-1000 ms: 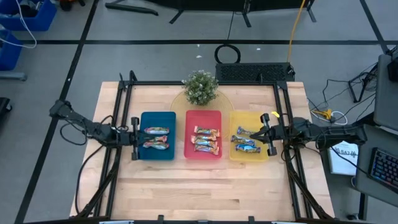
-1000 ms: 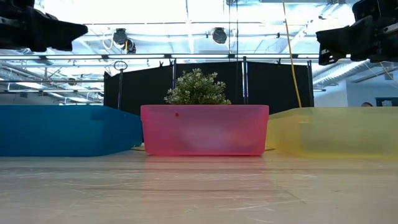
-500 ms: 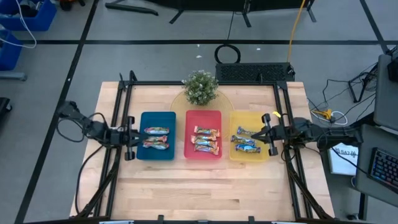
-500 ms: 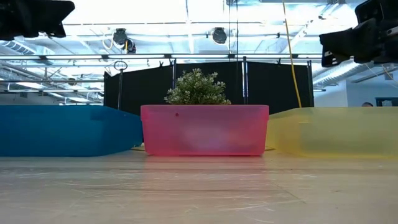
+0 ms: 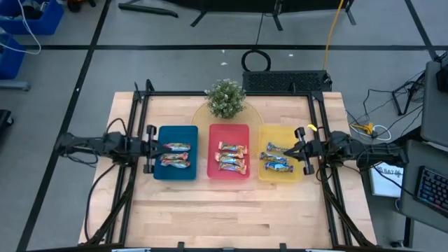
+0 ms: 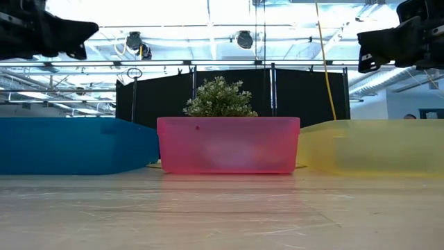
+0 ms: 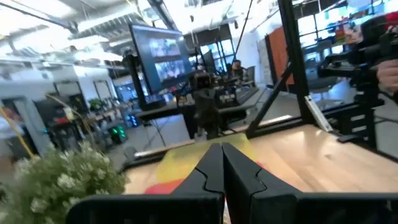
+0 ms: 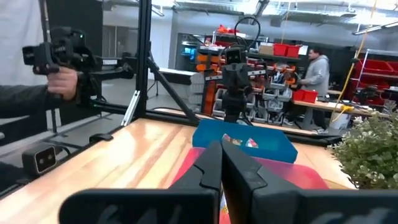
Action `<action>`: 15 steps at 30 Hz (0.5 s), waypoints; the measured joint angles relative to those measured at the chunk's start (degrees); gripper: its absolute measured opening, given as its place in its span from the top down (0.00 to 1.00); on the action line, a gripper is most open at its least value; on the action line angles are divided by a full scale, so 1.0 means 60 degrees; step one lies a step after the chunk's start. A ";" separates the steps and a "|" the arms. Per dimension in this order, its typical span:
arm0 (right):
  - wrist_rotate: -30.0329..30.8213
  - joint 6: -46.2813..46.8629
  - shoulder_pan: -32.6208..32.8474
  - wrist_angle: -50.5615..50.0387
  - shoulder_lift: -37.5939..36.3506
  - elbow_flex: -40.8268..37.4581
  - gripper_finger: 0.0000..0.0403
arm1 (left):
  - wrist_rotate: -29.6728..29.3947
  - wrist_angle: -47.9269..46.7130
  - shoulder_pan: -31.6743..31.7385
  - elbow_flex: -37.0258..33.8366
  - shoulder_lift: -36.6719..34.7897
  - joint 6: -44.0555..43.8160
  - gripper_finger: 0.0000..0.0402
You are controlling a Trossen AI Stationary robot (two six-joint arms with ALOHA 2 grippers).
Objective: Pick and place Granola Bars by type
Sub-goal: Return to Home Position
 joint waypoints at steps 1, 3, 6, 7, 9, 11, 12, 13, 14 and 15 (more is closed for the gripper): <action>0.0009 0.0067 0.0000 0.0024 -0.0003 0.0000 1.00 | 0.0318 -0.0104 0.0288 0.0000 0.0000 -0.0231 1.00; 0.0016 0.0151 0.0000 0.0025 -0.0001 -0.0003 1.00 | 0.0821 -0.0333 0.0769 -0.0052 0.0004 -0.0687 1.00; 0.0021 0.0342 0.0000 0.0034 -0.0003 -0.0072 1.00 | 0.1240 -0.0756 0.1234 -0.0277 0.0019 -0.1229 1.00; 0.0030 0.0402 0.0000 0.0046 -0.0005 -0.0122 1.00 | 0.1271 -0.0969 0.1327 -0.0277 0.0043 -0.1376 1.00; 0.0052 0.0485 0.0000 0.0130 -0.0008 -0.0267 1.00 | 0.1275 -0.1160 0.1434 -0.0277 0.0036 -0.1624 1.00; 0.0060 0.0423 -0.0010 0.0095 -0.0014 -0.0350 1.00 | 0.1409 -0.1096 0.1442 -0.0277 0.0024 -0.1676 1.00; 0.0060 0.0373 -0.0030 -0.0054 -0.0011 -0.0350 1.00 | 0.1525 -0.1017 0.1439 -0.0277 0.0013 -0.1641 1.00; 0.0068 0.0383 -0.0076 -0.0153 -0.0004 -0.0350 1.00 | 0.1589 -0.0973 0.1432 -0.0270 0.0008 -0.1575 1.00; 0.0076 0.0457 -0.0129 -0.0162 -0.0006 -0.0350 1.00 | 0.1596 -0.0971 0.1435 -0.0270 0.0011 -0.1551 1.00; 0.0078 0.0513 -0.0181 -0.0120 -0.0009 -0.0350 1.00 | 0.1592 -0.0999 0.1435 -0.0270 0.0011 -0.1484 1.00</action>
